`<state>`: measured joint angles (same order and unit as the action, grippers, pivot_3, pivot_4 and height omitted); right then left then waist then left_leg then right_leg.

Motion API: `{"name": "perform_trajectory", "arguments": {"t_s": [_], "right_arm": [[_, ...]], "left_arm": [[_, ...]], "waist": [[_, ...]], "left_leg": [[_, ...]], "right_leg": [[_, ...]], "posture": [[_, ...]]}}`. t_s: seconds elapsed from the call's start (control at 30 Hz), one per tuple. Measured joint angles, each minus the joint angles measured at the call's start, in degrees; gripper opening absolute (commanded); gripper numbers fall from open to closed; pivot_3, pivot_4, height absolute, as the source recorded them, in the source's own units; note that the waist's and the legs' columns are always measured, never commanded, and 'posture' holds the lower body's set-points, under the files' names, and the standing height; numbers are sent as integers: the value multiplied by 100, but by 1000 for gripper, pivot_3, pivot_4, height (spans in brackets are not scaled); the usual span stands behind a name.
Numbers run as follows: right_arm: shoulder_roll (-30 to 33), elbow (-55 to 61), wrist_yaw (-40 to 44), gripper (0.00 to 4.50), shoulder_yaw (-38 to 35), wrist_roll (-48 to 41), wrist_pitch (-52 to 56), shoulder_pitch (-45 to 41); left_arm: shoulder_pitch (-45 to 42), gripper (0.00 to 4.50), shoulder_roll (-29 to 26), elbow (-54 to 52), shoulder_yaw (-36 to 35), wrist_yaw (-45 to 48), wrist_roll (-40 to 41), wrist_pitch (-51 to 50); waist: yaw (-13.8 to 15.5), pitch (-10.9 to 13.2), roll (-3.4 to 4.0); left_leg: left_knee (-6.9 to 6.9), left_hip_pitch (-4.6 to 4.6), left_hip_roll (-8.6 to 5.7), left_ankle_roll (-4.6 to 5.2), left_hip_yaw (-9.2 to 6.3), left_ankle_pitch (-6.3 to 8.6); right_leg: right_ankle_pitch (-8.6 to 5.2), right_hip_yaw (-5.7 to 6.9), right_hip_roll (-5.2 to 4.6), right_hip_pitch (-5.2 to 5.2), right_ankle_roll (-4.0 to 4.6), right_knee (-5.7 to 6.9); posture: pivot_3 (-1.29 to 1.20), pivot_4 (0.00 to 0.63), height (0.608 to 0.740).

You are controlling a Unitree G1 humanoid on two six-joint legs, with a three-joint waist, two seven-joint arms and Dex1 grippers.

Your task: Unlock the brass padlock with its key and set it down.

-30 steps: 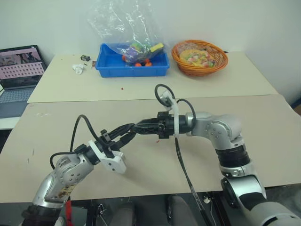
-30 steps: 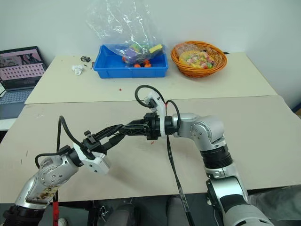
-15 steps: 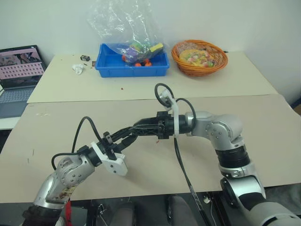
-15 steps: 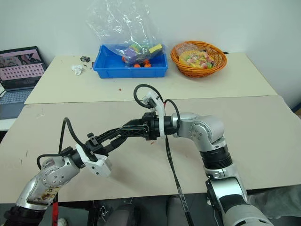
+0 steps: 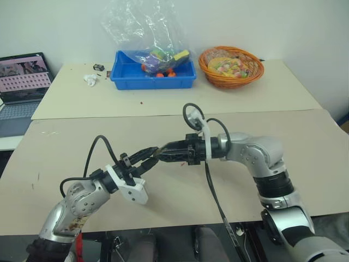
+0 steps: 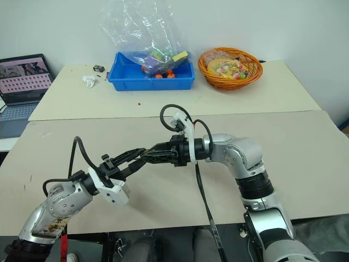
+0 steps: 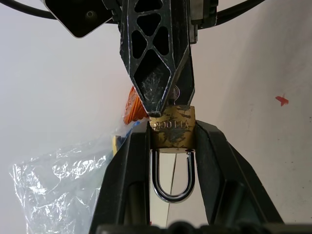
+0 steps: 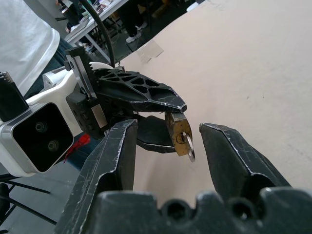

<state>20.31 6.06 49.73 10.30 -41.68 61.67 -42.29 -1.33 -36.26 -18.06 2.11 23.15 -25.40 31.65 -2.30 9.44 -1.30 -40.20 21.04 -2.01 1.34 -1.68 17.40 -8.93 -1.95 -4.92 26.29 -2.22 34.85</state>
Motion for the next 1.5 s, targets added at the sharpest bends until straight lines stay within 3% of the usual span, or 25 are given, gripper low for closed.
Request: {"name": "perform_trajectory", "arguments": {"t_s": [0.1, 0.2, 0.37, 0.8, 0.87, 1.1, 1.37, 1.5], "right_arm": [[-13, -7, 0, 2583, 0, 0, 0, 0], [-33, -35, 0, 1862, 0, 2, 0, 0], [-52, -104, -27, 185, -13, 64, 0, -2], [-115, -116, -50, 127, -20, 102, 2, -4], [-128, -116, -87, 127, -23, 101, 4, -4], [-203, -223, -178, 125, -23, 103, 19, -11], [-20, -1199, -130, 125, -44, 509, -268, -199], [174, -1383, 80, 125, -66, 603, -326, -307]], "left_arm": [[0, 809, 2, -1, 0, 2, 0, -38], [5, 809, 2, -23, 0, 5, 0, -57], [24, 809, 1, -94, -3, 10, 4, -77], [37, 809, 1, -94, -3, 23, 57, -135], [36, 1813, 2, -93, -3, 37, 83, -163], [11, 4172, 2, -95, 58, 124, 211, -183], [75, 4288, -28, -141, -49, 189, 356, -286], [273, 4288, -40, -235, -85, 558, 1202, -710]], "waist": [[0, 0, 0], [0, 0, 0], [-1, 0, 0], [-1, 0, 0], [-2, 0, 0], [-1, 0, 0], [-7, 0, 0], [-16, 0, 0]], "left_leg": [[0, 0, 0, 0, 0, 0], [0, 0, 0, 0, 0, 0], [0, 0, 0, 0, 0, 0], [0, 0, 0, 0, 0, 0], [0, 0, 0, 0, 0, 0], [0, 0, -1, 0, 0, 0], [0, -1, -2, -1, 0, 0], [0, 2, -1, 0, 0, 0]], "right_leg": [[0, 0, 0, 0, 0, 0], [0, 0, 0, 0, 0, 0], [0, 0, 0, 0, 0, 0], [0, 0, 0, 0, 0, 0], [0, 0, 0, 0, 0, 0], [0, 0, -1, 0, 0, 0], [0, 0, -2, 0, 0, 0], [0, 0, -2, 1, 0, 2]], "posture": [[0, 150, 735], [0, 150, 735], [0, 150, 735], [0, 150, 735], [0, 150, 735], [0, 150, 735], [0, 150, 735], [0, 150, 735]]}}
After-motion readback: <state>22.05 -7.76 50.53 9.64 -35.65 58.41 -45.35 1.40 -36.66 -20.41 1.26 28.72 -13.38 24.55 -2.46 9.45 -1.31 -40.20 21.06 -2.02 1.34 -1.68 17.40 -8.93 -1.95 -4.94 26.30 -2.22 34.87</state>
